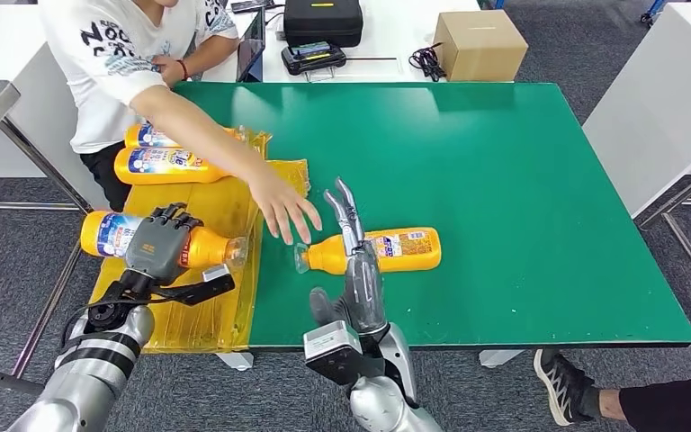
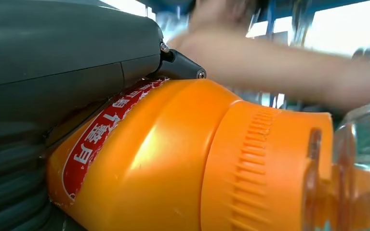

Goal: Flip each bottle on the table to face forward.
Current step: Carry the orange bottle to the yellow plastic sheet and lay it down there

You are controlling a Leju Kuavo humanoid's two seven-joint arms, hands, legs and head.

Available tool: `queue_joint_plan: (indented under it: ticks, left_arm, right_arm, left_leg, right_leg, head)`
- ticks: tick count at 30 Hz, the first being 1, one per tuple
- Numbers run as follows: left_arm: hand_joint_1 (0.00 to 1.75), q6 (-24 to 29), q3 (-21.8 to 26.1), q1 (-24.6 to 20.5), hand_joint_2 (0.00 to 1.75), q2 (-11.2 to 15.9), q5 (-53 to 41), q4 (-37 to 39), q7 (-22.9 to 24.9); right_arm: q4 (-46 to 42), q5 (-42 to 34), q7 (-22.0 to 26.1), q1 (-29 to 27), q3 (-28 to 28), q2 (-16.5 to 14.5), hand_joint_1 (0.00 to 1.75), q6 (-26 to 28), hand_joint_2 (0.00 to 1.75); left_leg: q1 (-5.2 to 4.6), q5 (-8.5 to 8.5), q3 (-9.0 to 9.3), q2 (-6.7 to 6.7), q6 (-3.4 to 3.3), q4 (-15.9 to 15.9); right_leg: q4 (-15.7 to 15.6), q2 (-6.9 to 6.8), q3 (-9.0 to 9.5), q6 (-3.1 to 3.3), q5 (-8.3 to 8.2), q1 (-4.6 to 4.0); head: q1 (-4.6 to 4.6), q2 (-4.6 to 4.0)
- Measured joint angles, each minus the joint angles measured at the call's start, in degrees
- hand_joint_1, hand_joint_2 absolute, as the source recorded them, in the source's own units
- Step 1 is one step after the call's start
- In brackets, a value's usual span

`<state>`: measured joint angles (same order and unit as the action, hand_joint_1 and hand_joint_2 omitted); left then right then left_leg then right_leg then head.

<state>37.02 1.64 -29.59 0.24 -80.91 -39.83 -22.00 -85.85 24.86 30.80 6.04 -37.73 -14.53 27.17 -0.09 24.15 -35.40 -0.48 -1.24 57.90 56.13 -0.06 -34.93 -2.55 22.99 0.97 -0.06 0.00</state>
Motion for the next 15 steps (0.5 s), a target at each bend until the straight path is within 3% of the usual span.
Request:
queue_joint_plan:
  ticks: [7,15]
  left_arm:
    - [1.75,-5.39,0.0,-1.89,1.75,1.34,5.51,6.28,-3.23]
    - [1.75,-6.29,0.0,-2.19,1.75,1.53,6.03,8.01,-3.4]
  right_arm:
    - [0.0,0.42,-0.29,-0.01,-0.07,-0.01,0.0,-1.22,0.0]
    - [0.0,0.47,-0.31,-0.01,-0.09,-0.01,0.0,-1.52,0.0]
  left_leg:
    - [0.0,0.0,0.0,-0.02,0.0,0.0]
    - [0.0,0.0,-0.01,-0.01,0.0,0.0]
  right_leg:
    - [0.0,0.0,0.01,0.0,0.0,0.0]
    - [0.0,0.0,0.0,0.0,0.0,0.0]
  head:
    - [-0.01,0.0]
    - [0.0,0.0]
